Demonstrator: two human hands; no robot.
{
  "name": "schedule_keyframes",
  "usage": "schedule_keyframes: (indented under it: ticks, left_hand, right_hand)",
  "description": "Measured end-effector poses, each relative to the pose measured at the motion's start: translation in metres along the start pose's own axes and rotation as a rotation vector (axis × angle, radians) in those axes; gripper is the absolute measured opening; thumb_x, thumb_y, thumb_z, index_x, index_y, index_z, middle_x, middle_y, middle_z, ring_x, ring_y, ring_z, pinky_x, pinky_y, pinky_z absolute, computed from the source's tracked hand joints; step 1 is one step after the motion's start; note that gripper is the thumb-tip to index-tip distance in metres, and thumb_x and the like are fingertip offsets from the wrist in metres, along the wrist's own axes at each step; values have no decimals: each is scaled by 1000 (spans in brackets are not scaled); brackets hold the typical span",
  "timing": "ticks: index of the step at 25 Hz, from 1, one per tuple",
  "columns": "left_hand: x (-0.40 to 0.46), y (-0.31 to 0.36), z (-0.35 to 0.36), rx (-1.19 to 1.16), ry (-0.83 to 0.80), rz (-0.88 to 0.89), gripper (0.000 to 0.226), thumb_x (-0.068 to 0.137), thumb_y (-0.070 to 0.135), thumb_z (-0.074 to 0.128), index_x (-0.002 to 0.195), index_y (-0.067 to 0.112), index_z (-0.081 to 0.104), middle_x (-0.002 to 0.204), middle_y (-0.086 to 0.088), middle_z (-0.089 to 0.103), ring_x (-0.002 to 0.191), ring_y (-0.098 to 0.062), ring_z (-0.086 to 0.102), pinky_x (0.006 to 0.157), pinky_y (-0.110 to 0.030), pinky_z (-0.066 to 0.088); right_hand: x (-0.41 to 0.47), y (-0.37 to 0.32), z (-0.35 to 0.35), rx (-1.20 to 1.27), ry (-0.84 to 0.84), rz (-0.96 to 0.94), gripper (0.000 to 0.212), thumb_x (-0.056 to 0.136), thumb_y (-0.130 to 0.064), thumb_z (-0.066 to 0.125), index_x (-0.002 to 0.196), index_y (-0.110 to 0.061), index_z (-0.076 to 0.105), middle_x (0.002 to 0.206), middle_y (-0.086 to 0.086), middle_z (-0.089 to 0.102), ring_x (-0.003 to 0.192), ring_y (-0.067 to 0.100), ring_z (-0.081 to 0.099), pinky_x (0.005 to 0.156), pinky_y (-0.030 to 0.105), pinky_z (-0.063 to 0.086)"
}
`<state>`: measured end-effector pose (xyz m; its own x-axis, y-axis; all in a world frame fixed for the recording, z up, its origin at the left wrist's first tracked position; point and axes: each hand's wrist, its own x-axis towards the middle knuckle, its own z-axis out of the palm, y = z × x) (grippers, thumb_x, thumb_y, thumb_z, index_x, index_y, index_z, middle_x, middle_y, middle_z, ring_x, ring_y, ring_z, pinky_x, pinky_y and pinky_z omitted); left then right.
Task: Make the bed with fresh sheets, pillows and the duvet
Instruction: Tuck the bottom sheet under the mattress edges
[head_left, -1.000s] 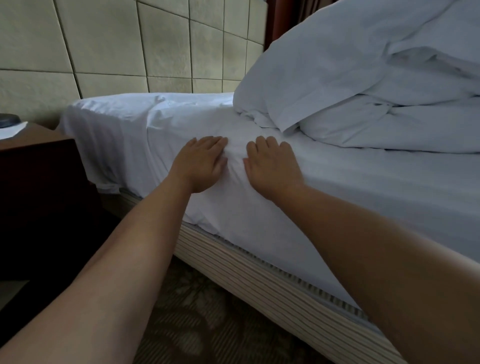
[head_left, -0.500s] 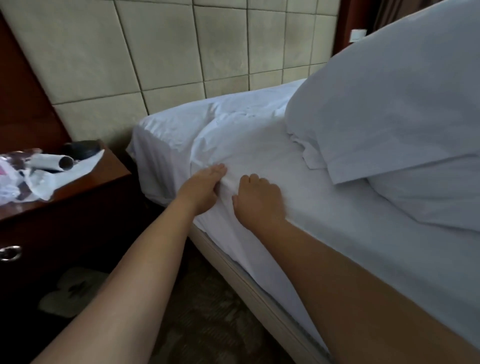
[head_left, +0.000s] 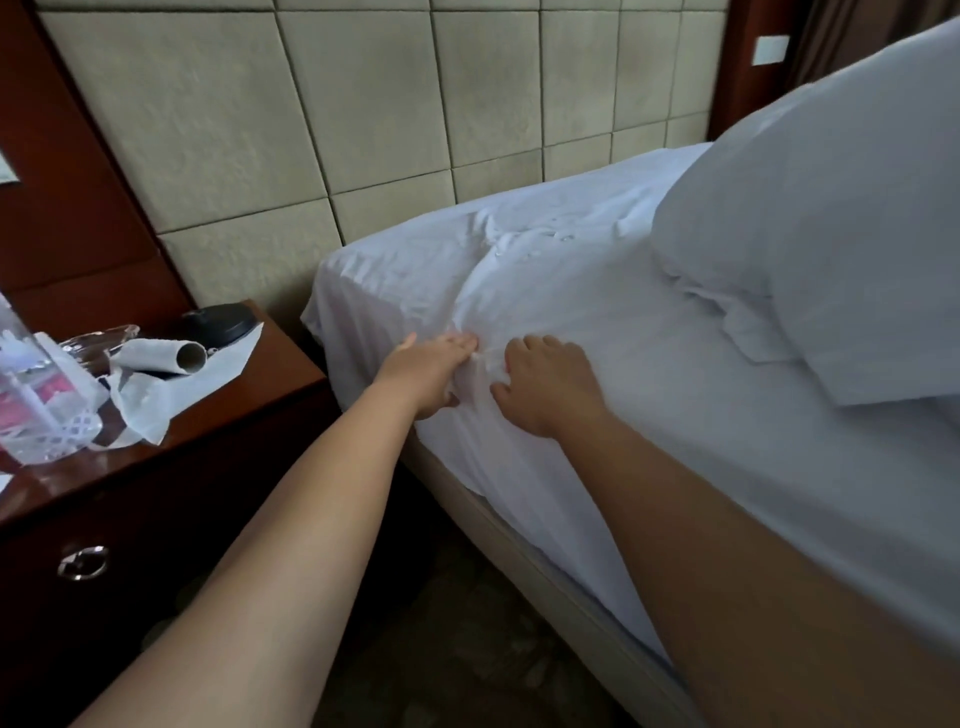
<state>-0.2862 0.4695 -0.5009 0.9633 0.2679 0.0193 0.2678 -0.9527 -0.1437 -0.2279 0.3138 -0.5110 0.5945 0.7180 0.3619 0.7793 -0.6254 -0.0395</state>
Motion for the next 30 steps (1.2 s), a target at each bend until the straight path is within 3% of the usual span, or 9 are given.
schedule_keyframes:
  ticks: [10,16,24,30]
  left_hand:
    - [53,-87,18,-10,118,211,73,92,21,60,152,19,19,159,2,18,145,-13,19,118,-37,10]
    - [67,-108,19,-186,222,398,56,91,13,58,144,19,40,150,1,38,136,-20,37,108,-31,33]
    - [73,-110,27,-296,305,405,48,89,5,45,134,19,55,141,3,50,128,-22,45,101,-32,40]
    - [78,-109,15,-282,282,324,37,93,1,44,122,11,63,130,-7,58,120,-26,53,100,-30,37]
  right_hand:
    - [57,-56,22,-179,-71,138,43,93,-41,43,125,-13,46,129,8,48,120,27,45,95,38,33]
    - [76,-79,27,-159,-68,295,35,97,-39,38,123,-17,49,127,3,50,118,26,47,91,37,33]
    - [86,-74,23,-167,-140,276,37,98,-41,37,121,-15,49,127,5,51,118,26,51,91,36,34]
    - [93,-67,23,-90,-159,178,40,94,-45,44,127,-24,42,128,3,53,110,29,56,89,39,38]
